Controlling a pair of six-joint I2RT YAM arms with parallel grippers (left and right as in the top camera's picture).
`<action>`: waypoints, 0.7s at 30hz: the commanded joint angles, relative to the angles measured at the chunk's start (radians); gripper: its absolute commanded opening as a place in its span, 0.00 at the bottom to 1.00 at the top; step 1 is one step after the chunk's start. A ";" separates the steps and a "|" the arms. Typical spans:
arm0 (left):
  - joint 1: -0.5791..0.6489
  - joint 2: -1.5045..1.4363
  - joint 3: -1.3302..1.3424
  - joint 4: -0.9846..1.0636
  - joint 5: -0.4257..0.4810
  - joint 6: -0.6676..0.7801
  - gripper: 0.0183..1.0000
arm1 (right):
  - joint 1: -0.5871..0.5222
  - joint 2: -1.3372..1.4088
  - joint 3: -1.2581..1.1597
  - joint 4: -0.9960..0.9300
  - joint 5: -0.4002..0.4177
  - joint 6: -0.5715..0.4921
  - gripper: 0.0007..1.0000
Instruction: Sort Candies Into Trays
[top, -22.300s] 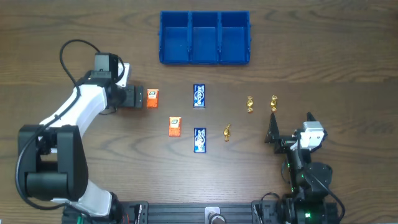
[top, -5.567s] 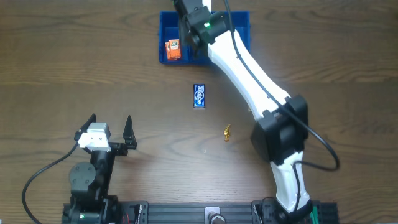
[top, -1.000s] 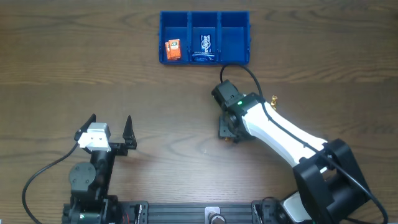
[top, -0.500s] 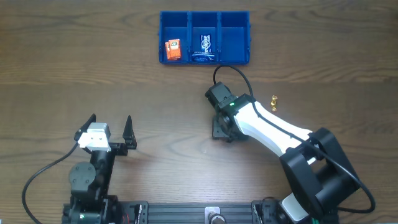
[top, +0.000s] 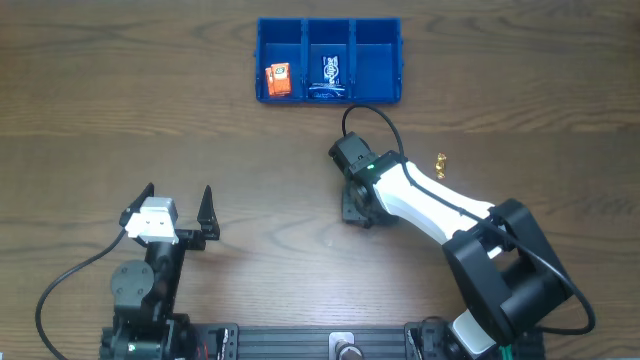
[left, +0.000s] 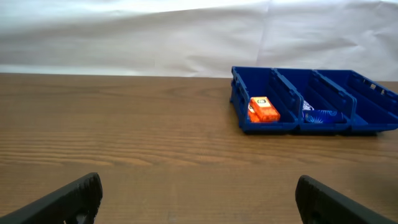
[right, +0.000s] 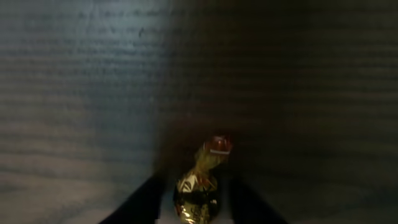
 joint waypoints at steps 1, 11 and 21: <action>0.007 -0.005 -0.015 -0.040 0.017 0.014 1.00 | 0.003 0.015 -0.002 0.016 0.002 0.004 0.21; 0.007 -0.005 -0.015 -0.040 0.017 0.014 1.00 | -0.004 -0.022 0.113 -0.051 0.070 0.003 0.12; 0.007 -0.005 -0.015 -0.040 0.017 0.014 1.00 | -0.158 -0.008 0.732 -0.249 0.378 -0.097 0.12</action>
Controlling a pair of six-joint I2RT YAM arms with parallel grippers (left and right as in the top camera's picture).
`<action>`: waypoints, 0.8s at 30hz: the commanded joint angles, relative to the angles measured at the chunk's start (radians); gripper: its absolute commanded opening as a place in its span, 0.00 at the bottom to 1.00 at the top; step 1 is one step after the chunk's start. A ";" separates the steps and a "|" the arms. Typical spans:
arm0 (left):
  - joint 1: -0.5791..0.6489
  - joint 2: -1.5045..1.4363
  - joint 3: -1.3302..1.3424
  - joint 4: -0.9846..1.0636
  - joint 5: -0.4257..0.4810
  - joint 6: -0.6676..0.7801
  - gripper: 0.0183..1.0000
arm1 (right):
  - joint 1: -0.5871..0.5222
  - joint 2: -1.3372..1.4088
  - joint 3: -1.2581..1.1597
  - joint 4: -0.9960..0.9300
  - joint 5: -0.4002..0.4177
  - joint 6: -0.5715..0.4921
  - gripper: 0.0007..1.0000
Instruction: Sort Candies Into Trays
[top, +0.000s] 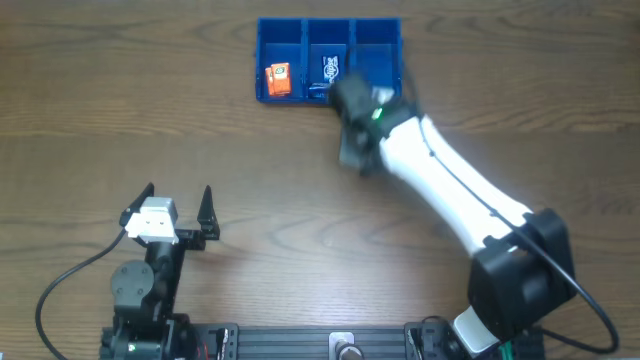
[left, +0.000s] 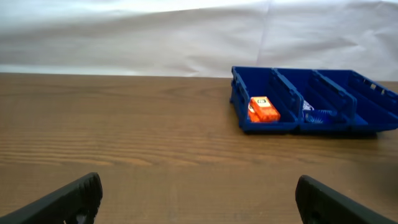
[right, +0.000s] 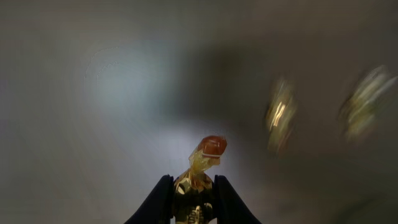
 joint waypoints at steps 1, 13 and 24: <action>0.007 -0.005 -0.015 -0.041 0.017 0.014 1.00 | -0.101 0.006 0.282 0.030 0.168 -0.109 0.14; 0.007 -0.005 -0.015 -0.041 0.017 0.014 1.00 | -0.196 0.309 0.423 0.256 0.138 -0.254 0.15; 0.007 -0.005 -0.015 -0.041 0.017 0.014 1.00 | -0.193 0.388 0.423 0.306 0.106 -0.253 0.32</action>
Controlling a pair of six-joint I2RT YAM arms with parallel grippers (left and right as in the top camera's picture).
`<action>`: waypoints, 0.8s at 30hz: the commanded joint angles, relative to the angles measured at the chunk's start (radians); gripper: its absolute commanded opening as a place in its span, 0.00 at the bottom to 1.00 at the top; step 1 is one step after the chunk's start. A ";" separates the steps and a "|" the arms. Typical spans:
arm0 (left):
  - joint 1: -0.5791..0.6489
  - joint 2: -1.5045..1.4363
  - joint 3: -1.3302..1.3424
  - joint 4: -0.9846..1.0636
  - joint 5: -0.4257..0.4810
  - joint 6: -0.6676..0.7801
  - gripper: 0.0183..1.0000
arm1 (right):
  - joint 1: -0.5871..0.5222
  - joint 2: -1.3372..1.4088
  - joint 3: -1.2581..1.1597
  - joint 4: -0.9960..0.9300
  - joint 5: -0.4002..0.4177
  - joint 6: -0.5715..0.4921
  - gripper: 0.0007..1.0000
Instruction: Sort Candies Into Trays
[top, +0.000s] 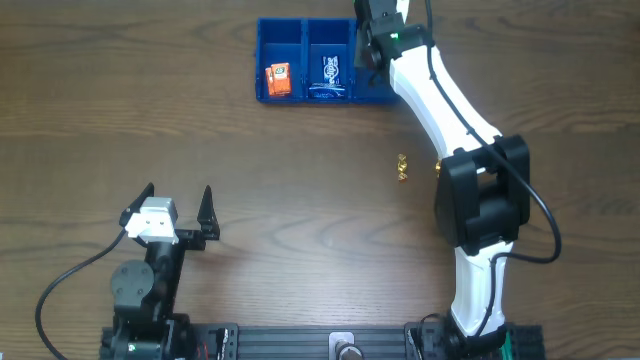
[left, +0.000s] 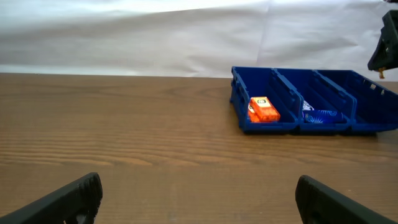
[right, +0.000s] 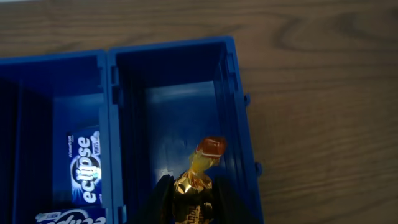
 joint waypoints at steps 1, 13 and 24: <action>0.007 -0.005 -0.015 -0.040 0.017 0.014 1.00 | 0.001 -0.014 0.005 0.004 0.003 -0.014 0.39; 0.007 -0.005 -0.015 -0.040 0.017 0.014 1.00 | 0.035 -0.102 0.003 -0.133 0.004 -0.014 0.73; 0.007 -0.005 -0.015 -0.040 0.017 0.014 1.00 | 0.028 -0.485 -0.369 -0.311 -0.023 -0.030 0.79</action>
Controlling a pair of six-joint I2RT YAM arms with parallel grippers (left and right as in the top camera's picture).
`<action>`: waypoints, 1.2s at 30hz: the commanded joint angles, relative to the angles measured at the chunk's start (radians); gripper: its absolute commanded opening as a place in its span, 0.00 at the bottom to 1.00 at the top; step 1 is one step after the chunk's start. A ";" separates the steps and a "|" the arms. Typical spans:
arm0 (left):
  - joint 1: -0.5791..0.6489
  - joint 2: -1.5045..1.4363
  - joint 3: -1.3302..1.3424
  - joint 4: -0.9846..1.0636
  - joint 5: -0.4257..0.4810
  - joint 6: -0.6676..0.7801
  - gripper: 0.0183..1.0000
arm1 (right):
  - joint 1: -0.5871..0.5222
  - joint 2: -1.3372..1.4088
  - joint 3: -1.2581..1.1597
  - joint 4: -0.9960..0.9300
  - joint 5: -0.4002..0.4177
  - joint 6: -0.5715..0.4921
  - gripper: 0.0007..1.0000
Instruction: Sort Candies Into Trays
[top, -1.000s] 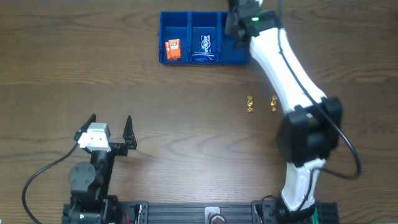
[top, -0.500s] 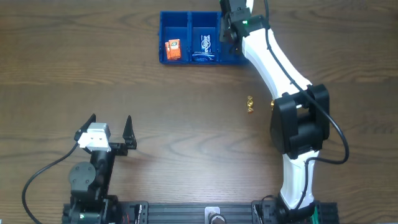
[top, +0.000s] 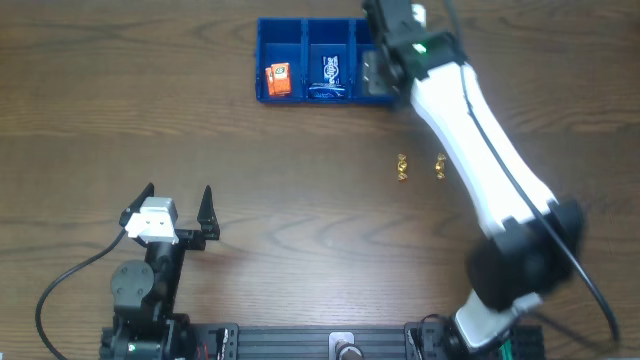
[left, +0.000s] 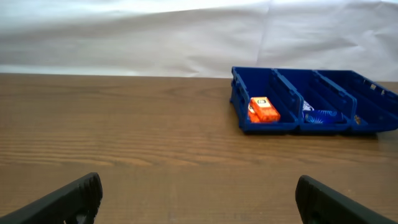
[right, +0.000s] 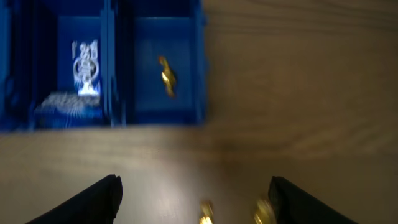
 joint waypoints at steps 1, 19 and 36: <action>0.007 -0.004 -0.015 -0.040 0.017 0.014 1.00 | -0.007 -0.176 -0.299 0.051 -0.041 0.019 0.78; 0.007 -0.004 -0.015 -0.040 0.017 0.014 1.00 | -0.066 -0.050 -0.666 0.369 -0.174 0.037 0.74; 0.007 -0.004 -0.015 -0.040 0.017 0.015 1.00 | -0.063 0.015 -0.667 0.406 -0.175 0.034 0.63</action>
